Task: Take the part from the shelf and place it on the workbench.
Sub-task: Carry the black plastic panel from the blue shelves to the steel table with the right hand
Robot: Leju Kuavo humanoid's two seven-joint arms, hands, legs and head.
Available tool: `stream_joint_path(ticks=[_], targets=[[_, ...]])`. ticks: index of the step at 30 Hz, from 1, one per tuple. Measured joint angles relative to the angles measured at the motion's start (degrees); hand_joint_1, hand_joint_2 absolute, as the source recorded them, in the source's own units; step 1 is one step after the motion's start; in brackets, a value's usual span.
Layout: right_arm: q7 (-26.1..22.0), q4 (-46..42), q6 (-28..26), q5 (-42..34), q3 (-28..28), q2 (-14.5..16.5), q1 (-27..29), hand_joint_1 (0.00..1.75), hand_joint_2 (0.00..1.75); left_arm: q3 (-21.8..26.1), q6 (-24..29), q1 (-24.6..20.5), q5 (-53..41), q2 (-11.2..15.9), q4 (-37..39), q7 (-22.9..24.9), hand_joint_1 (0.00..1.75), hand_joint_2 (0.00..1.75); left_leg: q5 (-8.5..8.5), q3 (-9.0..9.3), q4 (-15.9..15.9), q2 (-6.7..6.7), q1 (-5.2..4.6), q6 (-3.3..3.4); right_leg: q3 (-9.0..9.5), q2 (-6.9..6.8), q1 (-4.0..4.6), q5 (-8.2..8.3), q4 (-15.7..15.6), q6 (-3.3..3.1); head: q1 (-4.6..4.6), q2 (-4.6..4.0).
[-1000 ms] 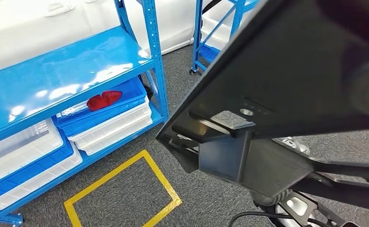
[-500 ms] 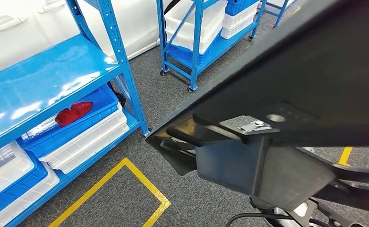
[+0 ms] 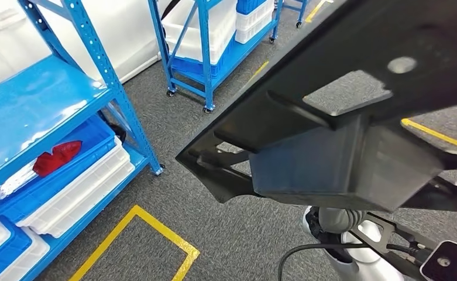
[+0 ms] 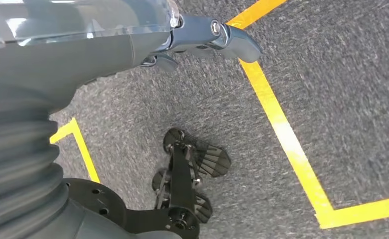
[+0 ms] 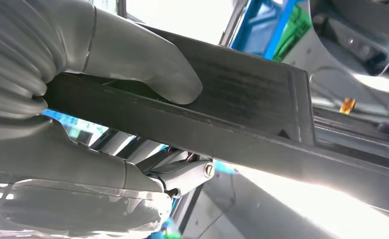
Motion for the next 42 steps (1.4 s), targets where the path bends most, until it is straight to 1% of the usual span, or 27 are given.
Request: stream_joint_path(ticks=[1,3,5,6,7,8,9,11,12,14,16,17,18,20,22,23,25,27,29,31,33,35,37,38,39,40,42], targets=[[-0.01,0.08,-0.28,-0.31,-0.05,-0.22,-0.08,1.75,1.75,0.01,0.16,-0.03,-0.05,0.01,0.00,0.07,0.00,1.75,-0.40,0.00,0.28,-0.53,0.11,-0.35,0.04,0.55,-0.13,0.13,-0.18,-0.32,0.00,0.00],[-0.01,0.19,-0.92,-0.49,-0.09,-0.55,-0.32,1.75,1.75,0.03,0.20,0.01,-0.21,-0.01,0.00,0.12,0.00,1.75,-2.87,-1.34,3.73,-3.04,0.36,-0.90,0.17,1.64,-0.51,0.44,-0.54,-0.95,0.00,0.00],[-0.02,0.22,-1.75,-0.20,-0.08,-0.85,-0.35,1.75,1.75,0.04,0.05,0.30,-0.49,-0.03,0.00,0.13,0.00,1.75,-6.65,-4.76,11.33,-5.11,0.48,-1.13,0.13,2.85,-0.53,0.53,-0.57,-1.24,0.00,0.00],[-0.02,0.22,-2.21,0.05,-0.08,-1.03,-0.20,1.75,1.75,0.04,-0.03,0.48,-0.67,-0.02,0.00,0.14,0.00,1.75,-7.86,-6.49,14.89,-5.36,0.49,-1.20,0.12,3.59,-0.51,0.53,-0.55,-1.28,0.00,0.00],[-0.02,0.21,-2.74,0.36,-0.08,-1.21,-0.01,1.75,1.75,0.05,-0.07,0.62,-0.84,-0.02,0.00,0.15,0.00,1.75,-8.00,-7.53,16.81,-5.44,0.50,-1.22,0.14,4.36,-0.49,0.53,-0.51,-1.29,0.00,0.00],[-0.02,0.19,-3.29,0.64,-0.08,-1.36,0.17,1.75,1.75,0.05,-0.10,0.69,-0.97,-0.02,0.00,0.14,0.00,1.75,-7.03,-7.60,16.55,-5.49,0.54,-1.19,0.18,5.16,-0.50,0.52,-0.44,-1.27,0.00,0.00],[-0.02,0.14,-3.80,0.87,-0.08,-1.44,0.33,1.75,1.75,0.05,-0.13,0.69,-1.04,-0.02,0.00,0.10,0.00,1.75,-5.10,-6.69,14.12,-5.69,0.59,-1.12,0.23,5.96,-0.52,0.48,-0.34,-1.21,0.00,0.01],[-0.02,0.03,-4.55,1.26,-0.08,-1.51,0.58,1.75,1.75,0.05,-0.26,0.61,-1.07,-0.01,0.00,-0.10,0.00,1.75,-1.05,-3.50,6.57,-7.59,0.85,-0.89,0.23,7.44,-0.59,0.35,-0.05,-0.92,0.00,0.01],[-0.02,-0.04,-4.73,1.45,-0.08,-1.51,0.67,1.75,1.75,0.05,-0.41,0.59,-1.06,-0.01,0.00,-0.26,0.00,1.75,0.05,-2.22,3.47,-8.88,0.98,-0.76,0.04,8.14,-0.57,0.29,0.20,-0.65,0.00,0.01],[-0.01,-0.28,-4.84,1.87,-0.08,-1.52,1.04,1.75,1.75,0.07,-0.81,0.55,-1.02,-0.02,0.00,-0.62,0.00,1.75,0.24,-1.37,1.25,-10.30,1.01,-0.43,-0.56,9.44,-0.69,0.47,0.40,0.14,-0.01,0.01],[-0.01,-0.84,-4.46,2.63,-0.10,-1.52,2.10,1.75,1.75,0.13,-1.06,0.49,-0.95,-0.07,0.00,-1.07,0.00,1.75,0.53,-1.27,0.84,-9.26,0.98,0.18,-0.92,10.44,-0.87,0.69,0.39,0.96,-0.01,0.01],[-0.02,-1.29,-4.03,3.12,-0.18,-1.52,2.95,1.75,1.75,0.21,-1.10,0.47,-0.91,-0.10,0.00,-1.37,0.00,1.75,0.69,-1.15,0.60,-8.59,1.01,0.54,-1.17,9.75,-0.80,0.32,0.88,1.25,0.00,0.01],[-0.03,-1.86,-3.45,3.60,-0.31,-1.51,3.90,1.75,1.75,0.35,-1.11,0.47,-0.88,-0.12,0.00,-1.68,0.00,1.75,0.84,-1.04,0.34,-7.92,1.08,0.96,-1.84,8.36,-0.72,-0.63,2.36,1.51,0.01,0.00],[-0.06,-2.94,-2.03,4.23,-0.72,-1.49,5.92,1.75,1.75,0.74,-1.18,0.60,-0.86,-0.11,0.00,-2.25,0.00,1.75,0.87,-0.96,0.17,-6.58,0.92,1.47,-4.88,4.69,-0.61,-4.02,8.74,1.89,0.01,0.01],[-0.05,-3.66,-0.38,4.35,-1.56,-1.31,7.85,1.75,1.75,1.00,-1.44,0.81,-0.88,-0.08,0.00,-2.63,0.00,1.75,0.76,-0.99,0.22,-5.08,0.62,1.69,-8.15,3.15,-0.74,-6.51,15.38,2.06,0.01,0.02],[-0.05,-3.92,0.60,4.24,-2.20,-1.11,8.73,1.75,1.75,1.06,-1.65,0.85,-0.95,-0.07,0.00,-2.80,0.00,1.75,0.68,-0.98,0.25,-4.30,0.51,1.72,-8.52,2.88,-0.79,-6.30,16.15,2.02,0.01,0.01],[-0.04,-4.31,2.61,3.97,-3.68,-0.51,10.16,1.75,1.75,1.13,-1.97,0.75,-1.15,-0.06,0.00,-3.05,0.00,1.75,0.49,-0.84,0.28,-2.90,0.38,1.60,-5.79,2.07,-0.73,-3.38,11.24,1.68,0.00,0.00],[-0.04,-4.60,4.34,3.82,-5.22,0.48,11.17,1.75,1.75,1.16,-2.07,0.62,-1.45,-0.04,0.00,-3.19,0.00,1.75,0.20,-0.55,0.33,-1.72,0.11,1.21,-1.63,-0.32,-0.23,-0.94,3.55,0.95,0.00,0.01],[-0.06,-4.87,5.98,3.81,-6.68,1.79,12.26,1.75,1.75,1.22,-2.06,0.54,-1.74,0.07,0.00,-3.27,0.00,1.75,-0.09,-0.28,0.35,-0.66,-0.12,0.64,-0.09,-1.39,0.32,-0.53,0.38,0.22,0.00,0.01],[-0.05,-5.04,7.94,3.89,-8.00,3.16,13.88,1.75,1.75,1.31,-1.90,0.44,-1.89,0.26,0.00,-3.31,0.00,1.75,-0.36,-0.02,0.30,0.14,-0.10,-0.04,-0.14,-0.01,0.33,-0.29,0.18,-0.42,0.00,0.01],[-0.05,-5.10,9.48,4.06,-8.99,4.54,14.95,1.75,1.75,1.40,-1.61,0.37,-1.93,0.40,0.00,-3.23,0.00,1.75,-1.84,-0.38,1.89,-1.68,0.10,-0.72,-0.01,1.20,0.04,0.06,-0.21,-1.09,0.00,0.01],[-0.06,-5.08,9.92,4.28,-9.50,5.81,15.09,1.75,1.75,1.54,-1.23,0.43,-2.10,0.56,0.00,-2.98,0.00,1.75,-5.44,-2.88,7.93,-4.57,0.27,-1.09,0.00,2.41,-0.05,0.27,-0.35,-1.57,0.00,0.00],[-0.05,-4.97,9.42,4.54,-9.87,6.73,15.11,1.75,1.75,1.73,-0.96,0.60,-2.38,0.79,0.00,-2.57,0.00,1.75,-8.31,-6.23,15.11,-5.42,0.29,-1.17,-0.07,3.89,0.09,0.33,-0.29,-1.81,0.00,0.00],[-0.04,-4.91,8.98,4.68,-10.05,6.99,15.14,1.75,1.75,1.80,-0.95,0.66,-2.53,0.90,0.00,-2.41,0.00,1.75,-8.23,-6.98,16.50,-5.50,0.29,-1.13,-0.08,4.67,0.15,0.34,-0.24,-1.84,0.00,0.00],[-0.04,-4.88,8.56,4.79,-10.22,7.17,15.17,1.75,1.75,1.85,-1.01,0.68,-2.68,0.99,0.00,-2.31,0.00,1.75,-7.05,-6.70,15.65,-5.60,0.29,-1.02,-0.06,5.44,0.18,0.35,-0.16,-1.85,0.00,0.00],[-0.04,-4.87,8.16,4.88,-10.36,7.28,15.20,1.75,1.75,1.86,-1.13,0.67,-2.82,1.07,0.00,-2.27,0.00,1.75,-5.00,-5.41,12.66,-5.92,0.29,-0.84,-0.02,6.19,0.19,0.35,-0.06,-1.82,0.00,0.00],[-0.04,-4.89,7.42,5.00,-10.50,7.40,15.29,1.75,1.75,1.87,-1.65,0.62,-3.10,1.31,0.00,-2.19,0.00,1.75,-1.40,-1.96,4.74,-8.30,0.36,-0.34,-0.10,7.59,0.19,0.34,0.19,-1.60,0.00,0.00]])
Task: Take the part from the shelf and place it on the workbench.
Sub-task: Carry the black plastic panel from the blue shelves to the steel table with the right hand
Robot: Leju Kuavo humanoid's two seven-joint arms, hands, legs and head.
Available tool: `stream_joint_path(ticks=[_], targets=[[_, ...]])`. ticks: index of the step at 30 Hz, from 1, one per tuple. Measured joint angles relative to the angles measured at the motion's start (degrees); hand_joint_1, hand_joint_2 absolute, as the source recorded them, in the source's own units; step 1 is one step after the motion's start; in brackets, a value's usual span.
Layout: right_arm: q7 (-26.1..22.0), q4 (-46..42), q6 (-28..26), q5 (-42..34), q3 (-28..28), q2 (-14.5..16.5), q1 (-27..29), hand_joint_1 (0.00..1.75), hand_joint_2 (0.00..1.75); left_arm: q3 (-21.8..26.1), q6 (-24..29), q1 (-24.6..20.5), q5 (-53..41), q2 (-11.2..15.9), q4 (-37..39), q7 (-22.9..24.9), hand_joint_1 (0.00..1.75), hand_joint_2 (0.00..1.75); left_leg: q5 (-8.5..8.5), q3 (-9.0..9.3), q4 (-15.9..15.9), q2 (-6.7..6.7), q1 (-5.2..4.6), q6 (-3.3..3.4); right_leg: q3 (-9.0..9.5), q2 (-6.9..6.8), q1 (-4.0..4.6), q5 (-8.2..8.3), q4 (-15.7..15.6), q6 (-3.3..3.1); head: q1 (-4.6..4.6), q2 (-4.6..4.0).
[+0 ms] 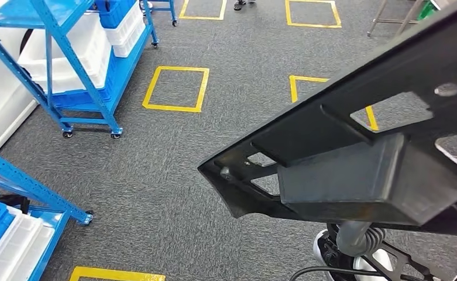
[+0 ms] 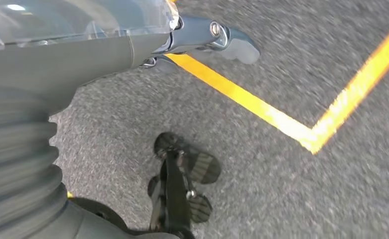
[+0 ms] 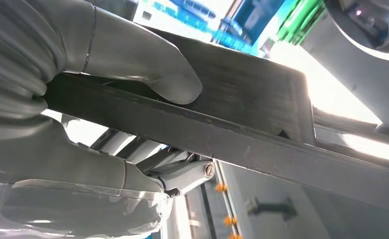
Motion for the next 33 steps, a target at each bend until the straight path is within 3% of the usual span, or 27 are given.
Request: stream_joint_path(ticks=[2,4,5,7,9,11,12,13,15,17,19,20,22,24,25,26,27,28,29,30,32,33], targets=[[0.00,-0.06,-0.78,0.17,-0.03,0.05,0.29,1.75,1.75,0.01,-0.77,-0.05,-0.30,0.28,0.00,0.12,0.00,1.75,1.00,1.71,-4.00,-1.78,-0.06,0.41,-0.36,1.26,-0.13,0.16,0.13,0.60,-0.01,0.01],[0.00,-0.39,-1.50,0.72,-0.03,0.06,1.21,1.75,1.75,0.01,-1.70,-0.23,-0.61,0.46,0.00,0.07,0.00,1.75,1.13,1.96,-4.47,-1.01,-0.14,0.85,-0.65,2.38,-0.25,0.48,-0.04,1.38,-0.01,0.01],[0.00,-0.71,-1.82,1.15,-0.04,0.05,1.87,1.75,1.75,0.01,-2.13,-0.34,-0.79,0.49,0.00,-0.02,0.00,1.75,1.38,2.14,-4.84,-0.35,-0.07,1.18,-0.80,2.05,-0.23,0.34,0.11,1.67,-0.01,0.00],[-0.01,-1.47,-2.22,1.92,-0.04,0.04,2.95,1.75,1.75,0.00,-2.53,-0.40,-1.19,0.49,0.00,-0.15,0.00,1.75,1.86,2.45,-5.64,1.09,0.14,1.81,-2.28,-0.66,-0.04,-1.69,3.17,2.18,0.01,0.01],[-0.01,-1.97,-2.33,2.47,-0.04,0.04,3.86,1.75,1.75,-0.01,-2.42,-0.21,-1.60,0.47,0.00,0.08,0.00,1.75,1.86,2.53,-5.82,2.64,-0.02,2.12,-5.73,-3.71,-0.26,-5.39,10.33,2.63,0.01,0.01],[-0.01,-2.21,-2.65,2.91,-0.03,0.04,4.77,1.75,1.75,-0.02,-2.16,-0.05,-2.05,0.43,0.00,0.56,0.00,1.75,1.69,2.54,-5.78,4.21,-0.14,2.12,-8.32,-4.56,-0.69,-7.02,15.59,3.05,0.01,0.00],[0.00,-2.36,-3.19,3.32,-0.03,0.04,5.07,1.75,1.75,-0.05,-2.01,-0.06,-2.37,0.40,0.00,0.83,0.00,1.75,1.57,2.58,-5.74,4.98,-0.14,2.04,-8.08,-4.78,-0.89,-6.30,15.21,3.21,0.00,0.00],[-0.01,-2.52,-3.93,3.81,-0.02,0.02,5.24,1.75,1.75,-0.11,-1.85,-0.10,-2.76,0.37,0.00,1.08,0.00,1.75,1.42,2.67,-5.67,5.69,-0.13,1.90,-6.59,-5.20,-1.04,-4.70,12.52,3.32,0.00,0.00],[-0.01,-2.97,-6.14,4.92,0.04,-0.11,5.35,1.75,1.75,-0.39,-1.53,-0.18,-3.63,0.33,0.00,1.61,0.00,1.75,0.92,2.97,-5.40,6.94,-0.23,1.42,-2.10,-7.27,-0.97,-1.64,4.45,3.18,0.00,0.01],[-0.02,-3.33,-8.67,5.87,0.36,-0.44,5.58,1.75,1.75,-0.69,-1.44,-0.20,-4.27,0.36,0.00,1.91,0.00,1.75,0.40,3.29,-5.17,7.91,-0.42,0.78,0.16,-8.50,-0.61,-0.81,0.25,2.55,0.00,0.01],[-0.01,-3.74,-11.75,7.13,1.21,-1.03,6.08,1.75,1.75,-0.92,-1.65,-0.31,-4.66,0.40,0.00,1.92,0.00,1.75,0.11,3.66,-5.21,8.89,-0.44,0.19,0.11,-7.52,-0.39,-0.93,0.02,1.85,0.00,0.01],[-0.01,-4.03,-13.62,7.91,1.85,-1.41,6.29,1.75,1.75,-0.99,-1.87,-0.42,-4.79,0.41,0.00,1.82,0.00,1.75,-0.18,3.76,-5.05,8.65,-0.29,-0.15,0.15,-6.92,-0.45,-0.86,-0.14,1.51,0.00,0.00],[-0.01,-4.59,-17.64,9.41,3.56,-2.27,6.15,1.75,1.75,-1.05,-2.36,-0.59,-5.07,0.41,0.00,1.50,0.00,1.75,-2.15,2.85,-2.50,6.23,0.01,-0.66,0.30,-5.80,-0.67,-0.64,-0.50,0.83,0.00,0.00],[-0.02,-4.87,-21.69,10.80,5.74,-3.26,5.65,1.75,1.75,-1.06,-2.77,-0.51,-5.36,0.50,0.00,1.25,0.00,1.75,-5.87,-0.43,4.59,3.45,0.16,-0.87,0.35,-4.61,-0.70,-0.54,-0.59,0.42,0.00,0.01],[-0.02,-4.92,-23.61,11.49,6.95,-3.85,5.45,1.75,1.75,-1.07,-2.95,-0.43,-5.52,0.55,0.00,1.20,0.00,1.75,-7.36,-2.42,8.54,3.01,0.17,-0.90,0.34,-3.88,-0.63,-0.53,-0.56,0.33,0.00,0.00],[-0.02,-4.94,-25.34,12.14,8.12,-4.47,5.29,1.75,1.75,-1.07,-3.15,-0.35,-5.69,0.60,0.00,1.18,0.00,1.75,-7.89,-3.94,11.24,2.84,0.16,-0.88,0.36,-3.09,-0.56,-0.54,-0.51,0.29,0.00,0.01],[-0.02,-4.94,-26.75,12.63,9.18,-5.05,5.08,1.75,1.75,-1.08,-3.31,-0.31,-5.85,0.61,0.00,1.20,0.00,1.75,-7.21,-4.56,11.86,2.77,0.16,-0.81,0.39,-2.28,-0.51,-0.56,-0.44,0.29,0.00,0.01],[-0.01,-4.94,-27.98,12.92,10.19,-5.60,4.79,1.75,1.75,-1.09,-3.39,-0.31,-5.98,0.61,0.00,1.23,0.00,1.75,-5.43,-4.10,10.12,2.59,0.17,-0.69,0.44,-1.48,-0.49,-0.58,-0.36,0.32,0.00,0.00],[-0.01,-4.94,-29.03,13.04,11.09,-6.07,4.41,1.75,1.75,-1.09,-3.39,-0.33,-6.04,0.62,0.00,1.28,0.00,1.75,-2.92,-2.72,6.43,1.93,0.20,-0.53,0.51,-0.71,-0.50,-0.63,-0.26,0.39,0.00,0.00],[0.00,-4.93,-30.01,13.08,11.88,-6.48,3.95,1.75,1.75,-1.09,-3.33,-0.34,-6.07,0.65,0.00,1.36,0.00,1.75,-0.91,-1.18,2.47,0.44,0.26,-0.34,0.51,0.02,-0.49,-0.68,-0.12,0.52,0.00,0.00],[0.01,-4.90,-32.02,13.36,13.19,-7.37,2.84,1.75,1.75,-1.09,-3.08,-0.37,-6.04,0.70,0.00,1.49,0.00,1.75,1.06,0.90,-3.06,-2.15,0.38,-0.07,0.13,1.42,-0.58,-0.66,0.20,1.08,0.00,0.00],[0.01,-4.85,-33.14,13.77,13.74,-7.86,2.29,1.75,1.75,-1.09,-2.88,-0.43,-6.00,0.73,0.00,1.56,0.00,1.75,0.96,1.14,-3.76,-2.70,0.33,0.11,-0.14,2.08,-0.70,-0.53,0.22,1.48,0.00,0.00]])
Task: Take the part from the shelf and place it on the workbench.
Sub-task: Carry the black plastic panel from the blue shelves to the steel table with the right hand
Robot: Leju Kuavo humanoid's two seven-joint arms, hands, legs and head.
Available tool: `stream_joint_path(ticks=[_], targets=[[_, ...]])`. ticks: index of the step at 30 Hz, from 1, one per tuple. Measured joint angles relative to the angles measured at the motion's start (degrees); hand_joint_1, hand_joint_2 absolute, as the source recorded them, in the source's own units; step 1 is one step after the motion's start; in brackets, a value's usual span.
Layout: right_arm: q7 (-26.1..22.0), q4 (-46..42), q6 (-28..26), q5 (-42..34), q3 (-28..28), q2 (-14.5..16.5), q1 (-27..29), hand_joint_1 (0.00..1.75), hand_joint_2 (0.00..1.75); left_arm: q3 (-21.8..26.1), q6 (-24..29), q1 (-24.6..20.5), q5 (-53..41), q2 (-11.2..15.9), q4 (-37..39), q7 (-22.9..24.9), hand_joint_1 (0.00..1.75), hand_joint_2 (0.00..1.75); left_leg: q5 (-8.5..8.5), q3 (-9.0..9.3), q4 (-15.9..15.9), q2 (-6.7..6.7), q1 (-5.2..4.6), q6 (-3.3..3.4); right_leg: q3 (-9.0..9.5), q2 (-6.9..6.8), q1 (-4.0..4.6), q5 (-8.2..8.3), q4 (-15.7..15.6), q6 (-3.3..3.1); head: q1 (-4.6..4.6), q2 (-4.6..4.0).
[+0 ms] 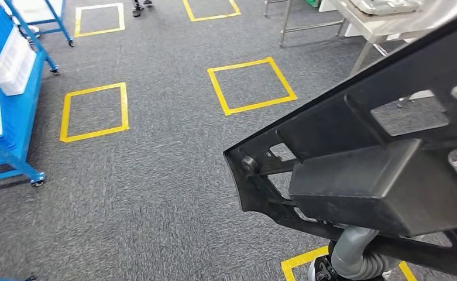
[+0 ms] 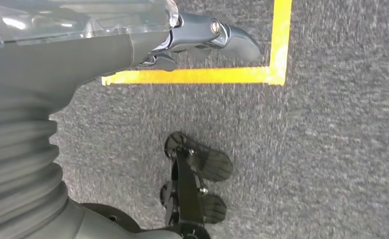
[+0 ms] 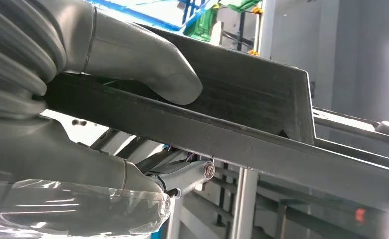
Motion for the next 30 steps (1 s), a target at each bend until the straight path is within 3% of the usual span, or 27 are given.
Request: stream_joint_path(ticks=[2,4,6,8,9,10,11,13,14,15,17,19,21,23,24,25,26,28,30], targets=[[0.01,0.14,-2.48,1.25,1.14,-1.11,-1.10,1.75,1.75,0.03,0.37,-0.25,0.09,0.01,0.00,0.05,0.00,1.75,0.30,0.19,-0.49,1.17,-0.06,0.61,-0.43,1.04,-0.23,0.28,-0.08,0.81,0.00,0.00],[0.00,0.35,-4.86,2.79,2.36,-2.28,-2.21,1.75,1.75,0.08,0.58,-0.40,0.16,0.00,0.00,0.05,0.00,1.75,0.75,0.36,-1.08,2.63,0.05,1.40,-1.48,-1.28,-0.04,-0.98,1.82,1.33,0.01,-0.01],[-0.01,0.62,-6.88,4.07,3.60,-3.32,-3.00,1.75,1.75,0.14,0.67,-0.29,0.22,-0.01,0.00,0.04,0.00,1.75,0.89,0.41,-1.35,4.15,-0.14,1.87,-4.49,-5.19,0.10,-4.47,8.08,1.70,0.01,0.00],[-0.01,1.01,-9.44,4.79,5.38,-4.50,-3.21,1.75,1.75,0.28,0.94,-0.04,0.43,0.00,0.00,0.21,0.00,1.75,0.79,0.38,-1.32,5.83,-0.37,2.03,-7.79,-6.55,-0.12,-7.11,14.95,2.07,0.00,0.00],[0.01,1.21,-10.73,4.99,6.46,-5.16,-3.17,1.75,1.75,0.39,1.15,0.03,0.59,-0.02,0.00,0.32,0.00,1.75,0.71,0.39,-1.31,6.65,-0.42,2.03,-8.23,-6.74,-0.23,-7.00,15.98,2.18,0.00,0.00],[0.03,1.41,-11.75,5.09,7.57,-5.78,-3.14,1.75,1.75,0.50,1.38,0.03,0.74,-0.07,0.00,0.41,0.00,1.75,0.63,0.44,-1.30,7.40,-0.45,1.98,-7.46,-6.98,-0.31,-5.88,14.64,2.23,0.00,0.00],[0.05,1.57,-12.33,5.15,8.51,-6.32,-3.14,1.75,1.75,0.60,1.55,0.00,0.88,-0.16,0.00,0.45,0.00,1.75,0.53,0.53,-1.29,8.05,-0.46,1.88,-5.57,-7.54,-0.32,-4.12,11.19,2.18,0.00,0.00],[0.07,1.80,-12.73,4.93,9.98,-7.21,-3.30,1.75,1.75,0.76,1.71,-0.02,1.00,-0.36,0.00,0.44,0.00,1.75,0.21,0.82,-1.20,9.18,-0.66,1.48,-1.18,-10.10,-0.05,-1.42,3.13,1.71,0.00,-0.01],[0.06,1.88,-12.80,4.61,10.54,-7.58,-3.51,1.75,1.75,0.87,1.72,-0.01,1.03,-0.43,0.00,0.38,0.00,1.75,0.02,0.97,-1.15,9.71,-0.80,1.21,0.11,-10.96,0.16,-0.85,0.70,1.39,0.00,0.00],[0.05,1.95,-12.86,4.12,11.03,-7.95,-3.74,1.75,1.75,0.99,1.67,0.00,1.02,-0.46,0.00,0.31,0.00,1.75,-0.14,1.10,-1.11,10.25,-0.93,0.93,0.61,-11.36,0.37,-0.78,-0.36,1.08,0.00,0.00],[0.08,2.07,-12.96,2.95,11.79,-8.63,-4.13,1.75,1.75,1.20,1.51,-0.11,0.95,-0.56,0.00,0.14,0.00,1.75,-0.45,1.31,-1.10,11.24,-0.97,0.36,0.51,-10.07,0.42,-0.62,-0.52,0.50,0.00,0.01],[0.08,2.16,-13.02,2.26,12.29,-9.18,-4.53,1.75,1.75,1.34,1.39,-0.29,0.85,-0.71,0.00,-0.01,0.00,1.75,-1.90,0.87,0.62,9.88,-0.70,-0.14,0.64,-8.87,0.14,-0.30,-0.93,-0.19,0.00,0.01],[0.05,2.29,-13.03,2.09,12.73,-9.40,-5.01,1.75,1.75,1.51,1.36,-0.26,0.83,-0.79,0.00,-0.10,0.00,1.75,-5.40,-1.74,6.84,6.98,-0.39,-0.47,0.73,-7.65,0.01,-0.12,-1.13,-0.67,0.00,0.00],[0.06,2.51,-13.03,2.01,13.15,-9.56,-5.23,1.75,1.75,1.60,1.33,-0.04,0.81,-0.83,0.00,-0.13,0.00,1.75,-8.35,-5.40,14.41,5.73,-0.33,-0.61,0.70,-6.22,0.07,-0.09,-1.08,-0.79,0.00,0.01],[0.06,2.63,-13.03,1.98,13.32,-9.66,-5.28,1.75,1.75,1.62,1.32,0.06,0.79,-0.85,0.00,-0.14,0.00,1.75,-8.36,-6.39,16.10,5.58,-0.33,-0.60,0.73,-5.46,0.11,-0.09,-1.05,-0.79,0.00,0.01],[0.06,2.77,-13.03,1.90,13.50,-9.75,-5.36,1.75,1.75,1.63,1.30,0.11,0.77,-0.88,0.00,-0.15,0.00,1.75,-7.17,-6.32,15.43,5.47,-0.32,-0.53,0.79,-4.66,0.12,-0.09,-1.00,-0.78,0.00,0.01],[0.06,2.87,-13.03,1.76,13.70,-9.81,-5.50,1.75,1.75,1.64,1.30,0.10,0.75,-0.91,0.00,-0.17,0.00,1.75,-5.01,-5.17,12.51,5.13,-0.28,-0.41,0.89,-3.87,0.11,-0.11,-0.94,-0.73,0.00,0.01],[0.05,3.06,-13.01,1.20,14.12,-9.88,-5.97,1.75,1.75,1.70,1.32,0.07,0.75,-0.95,0.00,-0.20,0.00,1.75,-0.98,-1.77,4.33,2.77,-0.09,-0.13,0.90,-2.45,0.11,-0.19,-0.70,-0.44,0.00,0.01],[0.05,3.22,-12.16,-0.31,14.59,-9.90,-6.73,1.75,1.75,1.81,1.37,-0.01,0.74,-0.98,0.00,-0.20,0.00,1.75,0.12,-0.10,0.14,0.84,0.00,0.14,0.49,-1.21,0.04,-0.12,-0.47,0.21,0.00,0.01]])
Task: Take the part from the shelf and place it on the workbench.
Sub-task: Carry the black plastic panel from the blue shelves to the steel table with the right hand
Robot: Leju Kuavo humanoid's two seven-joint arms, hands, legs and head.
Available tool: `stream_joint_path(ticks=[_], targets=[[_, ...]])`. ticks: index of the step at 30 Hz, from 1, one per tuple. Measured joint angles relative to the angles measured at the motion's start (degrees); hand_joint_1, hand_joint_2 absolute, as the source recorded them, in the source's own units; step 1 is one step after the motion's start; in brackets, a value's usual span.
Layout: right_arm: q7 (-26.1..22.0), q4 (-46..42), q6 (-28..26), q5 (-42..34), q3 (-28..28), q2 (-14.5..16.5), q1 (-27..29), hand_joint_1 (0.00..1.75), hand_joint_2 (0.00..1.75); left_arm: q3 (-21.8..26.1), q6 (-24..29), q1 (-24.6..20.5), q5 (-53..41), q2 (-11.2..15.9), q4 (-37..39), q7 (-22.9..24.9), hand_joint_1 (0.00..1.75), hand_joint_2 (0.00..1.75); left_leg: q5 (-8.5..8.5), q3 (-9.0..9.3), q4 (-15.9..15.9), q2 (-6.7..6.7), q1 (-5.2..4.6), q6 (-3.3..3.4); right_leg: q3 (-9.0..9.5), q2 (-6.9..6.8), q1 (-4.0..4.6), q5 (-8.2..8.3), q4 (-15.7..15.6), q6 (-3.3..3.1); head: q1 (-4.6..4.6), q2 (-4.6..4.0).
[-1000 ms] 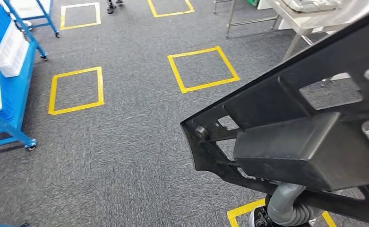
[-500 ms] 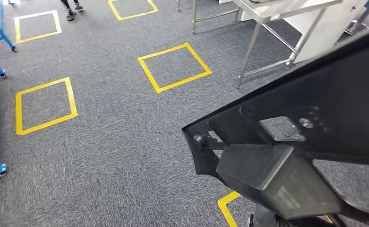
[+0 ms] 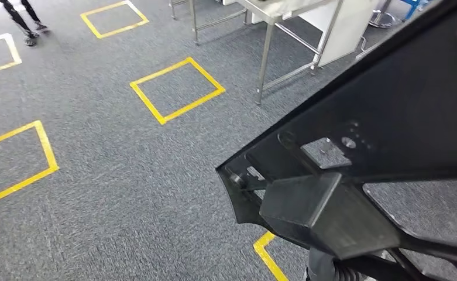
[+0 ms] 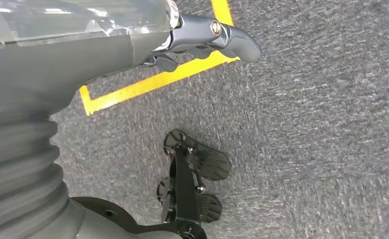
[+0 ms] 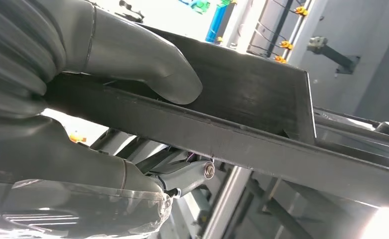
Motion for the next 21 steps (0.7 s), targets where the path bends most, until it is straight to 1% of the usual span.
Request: stream_joint_path(ticks=[1,2,3,4,5,6,7,8,9,10,11,12,13,14,15,16,17,18,19,20,21], targets=[[0.01,0.07,1.06,-1.29,0.19,-0.01,-0.40,1.75,1.75,0.06,0.02,-0.10,-0.02,-0.02,0.00,-0.01,0.00,1.75,-0.18,0.13,-0.33,0.01,-0.08,0.21,-0.23,0.61,-0.08,0.14,0.01,0.43,0.00,0.00],[0.02,0.10,2.43,-2.70,0.27,-0.01,-0.74,1.75,1.75,0.10,0.04,-0.24,-0.03,-0.08,0.00,-0.02,0.00,1.75,-0.04,0.15,-0.50,0.57,-0.11,0.54,-0.42,1.23,-0.17,0.30,-0.06,0.87,0.00,-0.01],[0.04,0.14,3.84,-3.91,0.23,-0.01,-0.97,1.75,1.75,0.14,0.07,-0.41,-0.05,-0.17,0.00,-0.03,0.00,1.75,0.17,0.23,-0.73,1.20,-0.12,0.95,-0.65,1.12,-0.23,0.20,0.13,1.20,0.01,-0.01],[0.05,0.16,4.91,-4.73,0.15,-0.01,-1.18,1.75,1.75,0.17,0.07,-0.50,-0.07,-0.25,0.00,-0.06,0.00,1.75,0.39,0.30,-0.98,1.84,-0.08,1.37,-1.11,0.22,-0.16,-0.39,0.92,1.46,0.01,-0.01],[0.06,0.21,5.62,-5.13,0.08,-0.01,-1.42,1.75,1.75,0.19,0.08,-0.52,-0.08,-0.34,0.00,-0.08,0.00,1.75,0.60,0.32,-1.22,2.53,-0.05,1.72,-2.09,-1.27,-0.07,-1.67,2.93,1.65,0.02,-0.01],[0.04,0.27,6.15,-5.38,0.02,0.00,-1.63,1.75,1.75,0.21,0.08,-0.47,-0.09,-0.39,0.00,-0.09,0.00,1.75,0.67,0.33,-1.30,3.22,-0.14,1.93,-3.58,-3.13,-0.05,-3.49,6.11,1.79,0.02,-0.01],[0.02,0.35,6.75,-5.63,-0.06,0.02,-1.82,1.75,1.75,0.24,0.10,-0.34,-0.10,-0.40,0.01,-0.10,0.00,1.75,0.65,0.29,-1.31,3.90,-0.27,2.05,-5.41,-4.48,-0.03,-5.43,9.98,1.93,0.02,-0.02],[0.02,0.48,7.64,-6.00,-0.24,0.03,-1.89,1.75,1.75,0.26,0.12,-0.20,-0.13,-0.42,0.01,-0.10,0.00,1.75,0.60,0.27,-1.29,4.65,-0.40,2.11,-7.17,-5.19,-0.09,-6.91,13.68,2.06,0.01,-0.02],[0.02,0.68,8.92,-6.51,-0.63,0.11,-1.85,1.75,1.75,0.28,0.14,-0.11,-0.19,-0.43,0.01,-0.11,0.00,1.75,0.54,0.26,-1.28,5.40,-0.50,2.13,-8.19,-5.48,-0.12,-7.37,15.83,2.09,0.01,-0.02],[0.04,0.93,10.44,-7.00,-1.22,0.26,-1.74,1.75,1.75,0.30,0.15,-0.09,-0.32,-0.45,0.01,-0.13,0.00,1.75,0.46,0.27,-1.26,6.12,-0.59,2.13,-8.09,-5.66,-0.13,-6.76,15.77,2.04,0.01,-0.02],[0.05,1.20,12.05,-7.45,-2.00,0.44,-1.60,1.75,1.75,0.31,0.12,-0.12,-0.48,-0.48,0.00,-0.15,0.00,1.75,0.37,0.34,-1.26,6.80,-0.66,2.10,-6.73,-5.98,-0.09,-5.19,13.32,1.89,0.01,-0.02],[0.05,1.44,13.63,-7.77,-2.88,0.72,-1.41,1.75,1.75,0.31,0.06,-0.17,-0.67,-0.52,0.00,-0.16,0.00,1.75,0.25,0.49,-1.26,7.39,-0.74,2.03,-4.42,-6.81,0.04,-3.22,9.18,1.61,0.01,-0.02],[0.05,1.65,15.33,-7.97,-3.91,1.13,-1.13,1.75,1.75,0.31,-0.03,-0.20,-0.89,-0.56,0.00,-0.17,0.00,1.75,0.10,0.65,-1.24,7.92,-0.89,1.89,-2.12,-8.12,0.35,-1.81,5.03,1.22,0.01,-0.02],[0.05,1.87,17.13,-8.12,-5.11,1.71,-0.75,1.75,1.75,0.31,-0.16,-0.21,-1.07,-0.59,0.00,-0.16,0.00,1.75,-0.05,0.81,-1.21,8.42,-1.00,1.70,-0.44,-9.16,0.68,-0.86,1.83,0.84,0.01,-0.02],[0.04,2.14,18.85,-8.29,-6.43,2.43,-0.28,1.75,1.75,0.32,-0.30,-0.22,-1.24,-0.60,0.00,-0.16,0.00,1.75,-0.20,0.94,-1.20,8.91,-1.10,1.46,0.42,-9.84,0.98,-0.53,0.09,0.51,0.01,-0.02],[0.04,2.46,20.42,-8.49,-7.86,3.20,0.19,1.75,1.75,0.32,-0.45,-0.24,-1.43,-0.60,0.00,-0.14,0.00,1.75,-0.33,1.06,-1.21,9.43,-1.18,1.21,0.52,-9.83,1.20,-0.65,-0.34,0.27,0.01,-0.01],[0.04,2.78,21.49,-8.68,-9.18,3.87,0.59,1.75,1.75,0.33,-0.60,-0.31,-1.57,-0.61,0.00,-0.13,0.00,1.75,-0.45,1.22,-1.24,10.00,-1.19,0.95,0.46,-9.12,1.19,-0.52,-0.47,0.09,0.01,-0.01],[0.03,3.07,22.16,-8.86,-10.26,4.39,0.93,1.75,1.75,0.33,-0.72,-0.41,-1.68,-0.61,0.00,-0.11,0.00,1.75,-0.70,1.32,-1.10,9.97,-1.13,0.64,0.53,-8.49,1.01,-0.42,-0.61,-0.14,0.01,-0.01],[0.04,3.32,22.64,-9.04,-11.15,4.83,1.15,1.75,1.75,0.33,-0.80,-0.50,-1.76,-0.64,0.00,-0.11,0.00,1.75,-1.28,1.19,-0.43,9.11,-1.03,0.33,0.64,-7.87,0.79,-0.30,-0.80,-0.42,0.01,-0.01],[0.04,3.59,23.17,-9.19,-11.86,5.33,1.29,1.75,1.75,0.33,-0.85,-0.55,-1.82,-0.68,0.00,-0.11,0.00,1.75,-2.39,0.57,1.22,7.86,-0.91,0.03,0.74,-7.29,0.56,-0.15,-0.99,-0.71,0.01,-0.01],[0.04,4.02,23.99,-9.44,-12.48,5.92,1.36,1.75,1.75,0.35,-0.88,-0.51,-1.87,-0.70,0.00,-0.11,0.00,1.75,-4.00,-0.69,4.09,6.32,-0.74,-0.23,0.82,-6.71,0.40,-0.04,-1.11,-0.94,0.01,-0.01]])
